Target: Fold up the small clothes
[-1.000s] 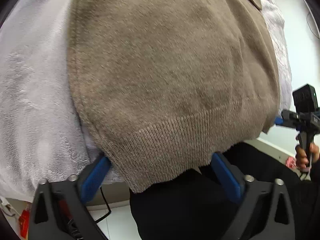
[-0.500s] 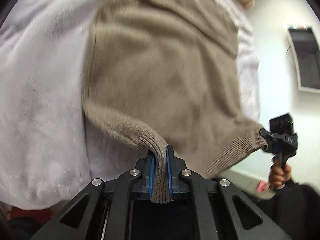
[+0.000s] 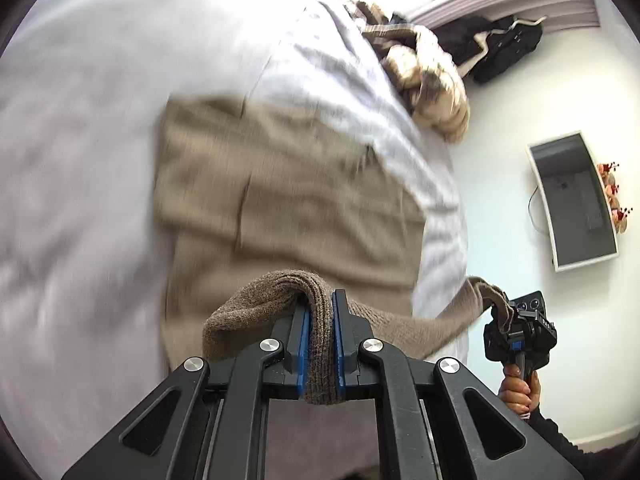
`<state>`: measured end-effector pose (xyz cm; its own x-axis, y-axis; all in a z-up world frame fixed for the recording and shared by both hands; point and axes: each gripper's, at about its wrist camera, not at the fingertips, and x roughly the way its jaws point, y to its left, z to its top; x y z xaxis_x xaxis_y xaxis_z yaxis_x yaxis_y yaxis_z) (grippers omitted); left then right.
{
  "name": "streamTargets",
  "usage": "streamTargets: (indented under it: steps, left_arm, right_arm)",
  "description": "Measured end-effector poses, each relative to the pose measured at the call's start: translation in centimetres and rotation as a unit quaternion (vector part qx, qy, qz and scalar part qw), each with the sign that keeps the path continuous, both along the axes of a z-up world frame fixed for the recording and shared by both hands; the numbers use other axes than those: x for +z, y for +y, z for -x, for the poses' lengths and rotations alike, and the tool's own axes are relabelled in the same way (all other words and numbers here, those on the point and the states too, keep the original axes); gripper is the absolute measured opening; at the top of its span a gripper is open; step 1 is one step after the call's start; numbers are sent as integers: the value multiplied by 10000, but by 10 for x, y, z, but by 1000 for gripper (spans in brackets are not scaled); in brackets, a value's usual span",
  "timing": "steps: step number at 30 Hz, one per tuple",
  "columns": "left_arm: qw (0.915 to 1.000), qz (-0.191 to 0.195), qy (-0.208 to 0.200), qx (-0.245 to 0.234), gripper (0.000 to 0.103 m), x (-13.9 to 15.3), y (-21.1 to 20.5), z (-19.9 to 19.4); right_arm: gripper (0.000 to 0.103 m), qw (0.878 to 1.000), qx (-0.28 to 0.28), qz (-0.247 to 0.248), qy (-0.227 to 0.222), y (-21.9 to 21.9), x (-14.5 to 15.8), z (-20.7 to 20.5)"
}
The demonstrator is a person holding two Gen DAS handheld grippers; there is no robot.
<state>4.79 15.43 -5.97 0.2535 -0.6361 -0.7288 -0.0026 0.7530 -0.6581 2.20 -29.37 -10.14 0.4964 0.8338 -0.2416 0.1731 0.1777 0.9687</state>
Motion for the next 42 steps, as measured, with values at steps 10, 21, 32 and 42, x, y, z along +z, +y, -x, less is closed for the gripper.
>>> streamTargets:
  steps: [10,21,32,42]
  left_arm:
    - [9979,-540,-368,-21,12,-33,-21,-125]
    - [9897,-1406,187,172,12,-93,-21,-174]
    - [9666,-2469,-532,437,98,-37,-1,-170]
    - [9614,-2728,-161,-326,102,-71,-16,-121]
  right_arm:
    - [7,9991,-259,323,13,-24,-18,-129]
    - [8,9927,-659,458,898,-42,-102,-178]
    - [75,9886,-1130,795,604,-72,-61,-183]
    - [70,9552,128,2804,937,-51,-59,-149]
